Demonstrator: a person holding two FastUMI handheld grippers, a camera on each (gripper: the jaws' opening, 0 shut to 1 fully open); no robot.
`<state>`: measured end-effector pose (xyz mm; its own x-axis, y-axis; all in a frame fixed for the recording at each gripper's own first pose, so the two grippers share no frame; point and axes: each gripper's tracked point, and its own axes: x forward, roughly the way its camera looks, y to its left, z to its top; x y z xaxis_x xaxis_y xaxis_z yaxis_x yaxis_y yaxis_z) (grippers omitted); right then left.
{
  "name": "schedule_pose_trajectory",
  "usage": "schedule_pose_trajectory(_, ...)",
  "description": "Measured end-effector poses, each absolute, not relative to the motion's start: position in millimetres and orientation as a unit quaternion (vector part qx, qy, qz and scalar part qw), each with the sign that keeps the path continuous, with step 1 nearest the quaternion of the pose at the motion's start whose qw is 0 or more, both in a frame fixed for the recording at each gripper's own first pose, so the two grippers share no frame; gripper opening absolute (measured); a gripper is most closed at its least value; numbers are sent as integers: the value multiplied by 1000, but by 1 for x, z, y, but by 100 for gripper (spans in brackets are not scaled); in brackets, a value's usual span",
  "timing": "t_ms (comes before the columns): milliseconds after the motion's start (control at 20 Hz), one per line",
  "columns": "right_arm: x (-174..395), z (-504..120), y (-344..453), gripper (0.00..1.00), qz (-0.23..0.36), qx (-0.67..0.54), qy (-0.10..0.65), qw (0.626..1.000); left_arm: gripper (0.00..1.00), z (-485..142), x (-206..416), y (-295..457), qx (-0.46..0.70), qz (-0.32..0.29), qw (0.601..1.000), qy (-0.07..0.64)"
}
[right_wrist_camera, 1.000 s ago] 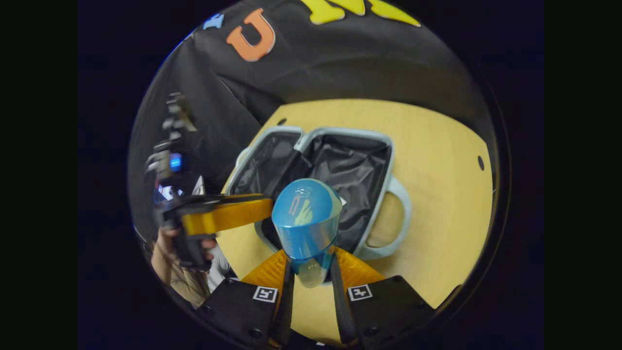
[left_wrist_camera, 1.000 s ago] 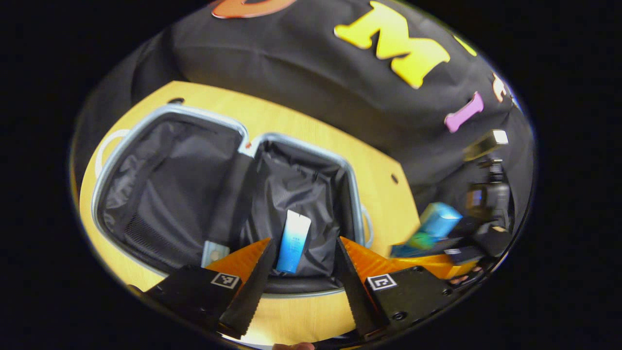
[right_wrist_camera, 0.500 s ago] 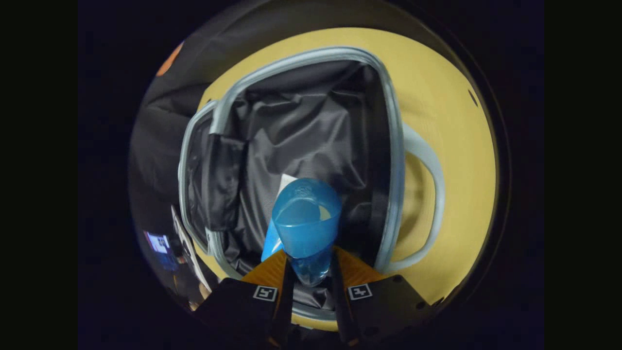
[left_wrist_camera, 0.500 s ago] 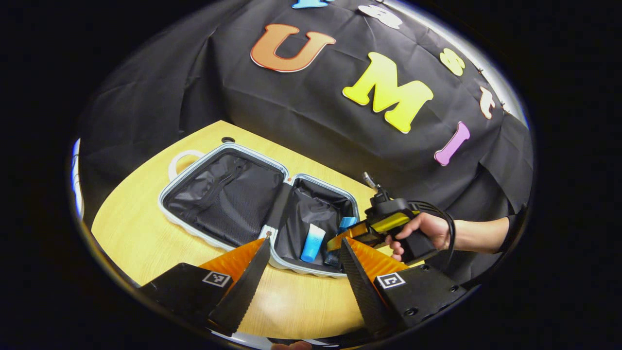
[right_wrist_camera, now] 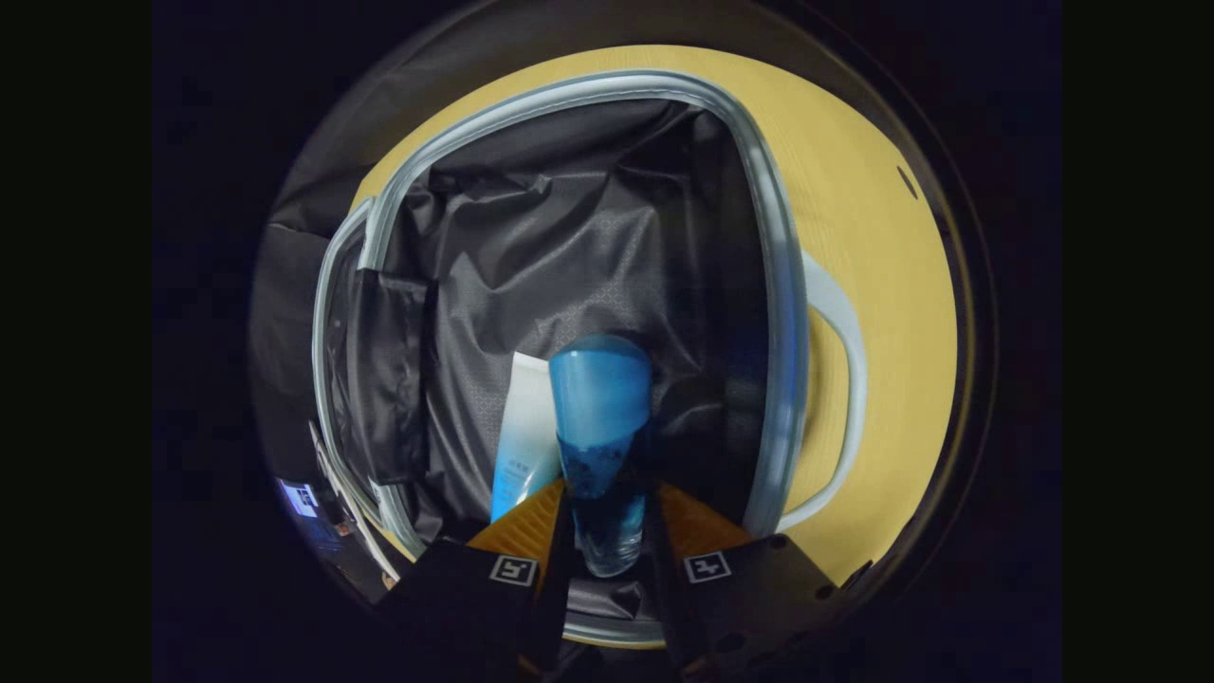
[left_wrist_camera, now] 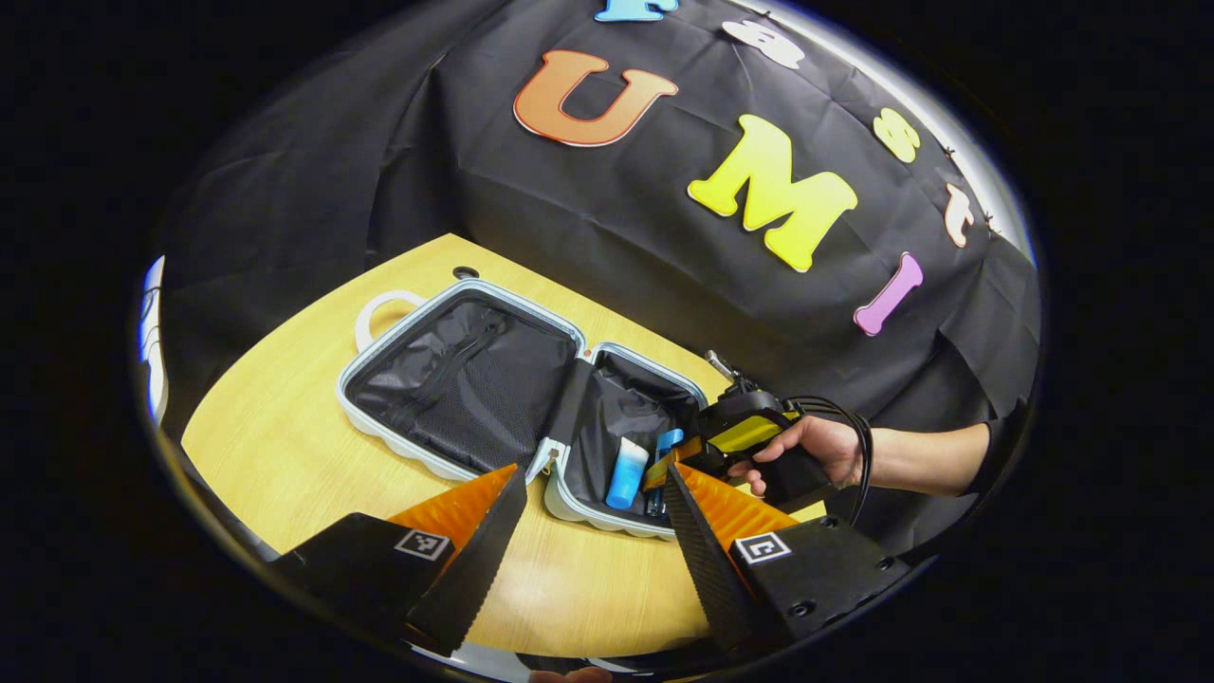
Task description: First open the suitcase, pack the skin care products into it, and then close the suitcase.
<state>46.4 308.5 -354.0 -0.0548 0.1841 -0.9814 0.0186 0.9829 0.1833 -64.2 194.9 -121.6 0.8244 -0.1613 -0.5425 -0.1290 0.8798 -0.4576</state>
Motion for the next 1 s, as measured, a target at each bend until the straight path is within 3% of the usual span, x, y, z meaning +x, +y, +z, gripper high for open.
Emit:
schedule_pose_trajectory(200,46,-341,313,44,66,90,715,690,94,-122,-61,194,-239,-14,923,303)
schedule_pose_trajectory(300,42,-323,312,58,75,95,705,698,94,-123,-59,201,-231,-13,924,305)
schedule_pose_trajectory(400,38,-292,310,61,102,105,680,719,93,-126,-53,217,-219,-11,927,306)
schedule_pose_trajectory(450,38,-271,305,68,117,110,656,737,94,-128,-49,230,-211,-8,928,306)
schedule_pose_trajectory(550,40,-233,284,69,138,110,594,785,94,-133,-40,260,-194,3,931,309)
schedule_pose_trajectory(600,45,-213,270,63,140,109,554,813,94,-137,-33,278,-184,8,932,312)
schedule_pose_trajectory(650,47,-197,252,69,133,107,519,838,94,-145,-26,299,-171,15,932,319)
schedule_pose_trajectory(700,45,-184,237,69,123,110,490,856,93,-155,-18,322,-156,26,930,333)
schedule_pose_trajectory(1000,15,-141,146,69,84,109,409,902,94,-210,44,434,-131,73,909,389)
